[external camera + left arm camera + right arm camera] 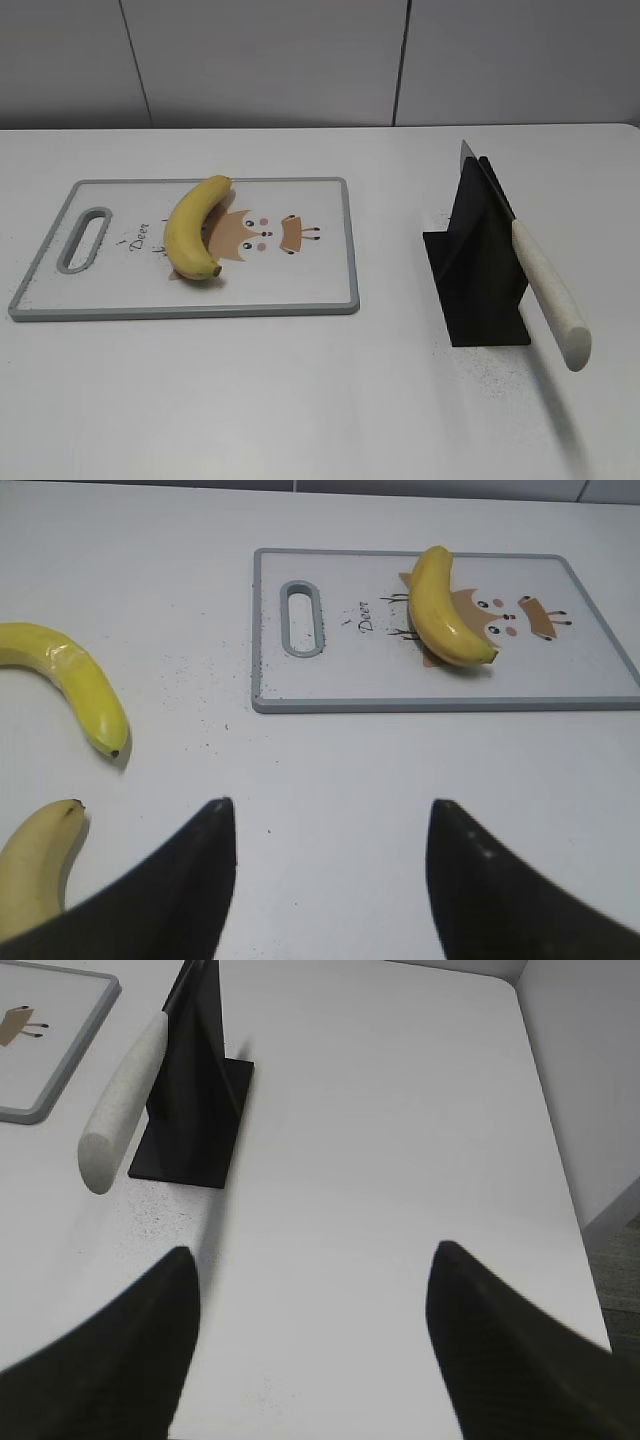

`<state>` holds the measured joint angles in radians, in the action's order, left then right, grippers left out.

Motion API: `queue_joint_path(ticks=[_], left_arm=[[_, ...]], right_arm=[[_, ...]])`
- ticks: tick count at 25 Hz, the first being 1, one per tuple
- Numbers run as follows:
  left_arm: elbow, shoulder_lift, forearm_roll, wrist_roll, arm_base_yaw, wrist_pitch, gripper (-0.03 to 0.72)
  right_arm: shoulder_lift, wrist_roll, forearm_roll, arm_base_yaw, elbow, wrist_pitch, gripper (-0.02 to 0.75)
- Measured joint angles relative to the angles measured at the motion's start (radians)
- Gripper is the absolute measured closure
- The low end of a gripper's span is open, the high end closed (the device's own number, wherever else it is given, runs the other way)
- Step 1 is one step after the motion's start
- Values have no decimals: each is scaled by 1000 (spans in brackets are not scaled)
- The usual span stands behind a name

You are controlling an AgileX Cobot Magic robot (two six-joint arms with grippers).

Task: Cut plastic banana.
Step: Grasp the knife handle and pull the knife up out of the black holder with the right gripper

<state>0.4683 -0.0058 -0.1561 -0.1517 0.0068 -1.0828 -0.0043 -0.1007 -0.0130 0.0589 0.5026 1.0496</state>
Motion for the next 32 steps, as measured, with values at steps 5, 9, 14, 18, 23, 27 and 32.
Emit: queue_joint_path(ticks=[5, 9, 14, 18, 23, 27, 32], left_arm=[[0, 0, 0, 0, 0, 0, 99], [0, 0, 0, 0, 0, 0, 99], [0, 0, 0, 0, 0, 0, 99], [0, 0, 0, 0, 0, 0, 99], [0, 0, 0, 0, 0, 0, 99], [0, 0, 0, 0, 0, 0, 99], [0, 0, 0, 0, 0, 0, 99]], right_arm=[[0, 0, 0, 0, 0, -1, 200], [0, 0, 0, 0, 0, -1, 200], [0, 0, 0, 0, 0, -1, 200], [0, 0, 0, 0, 0, -1, 200], [0, 0, 0, 0, 0, -2, 200], [12, 0, 0, 0, 13, 4, 200], [83, 0, 0, 0, 63, 74, 200]])
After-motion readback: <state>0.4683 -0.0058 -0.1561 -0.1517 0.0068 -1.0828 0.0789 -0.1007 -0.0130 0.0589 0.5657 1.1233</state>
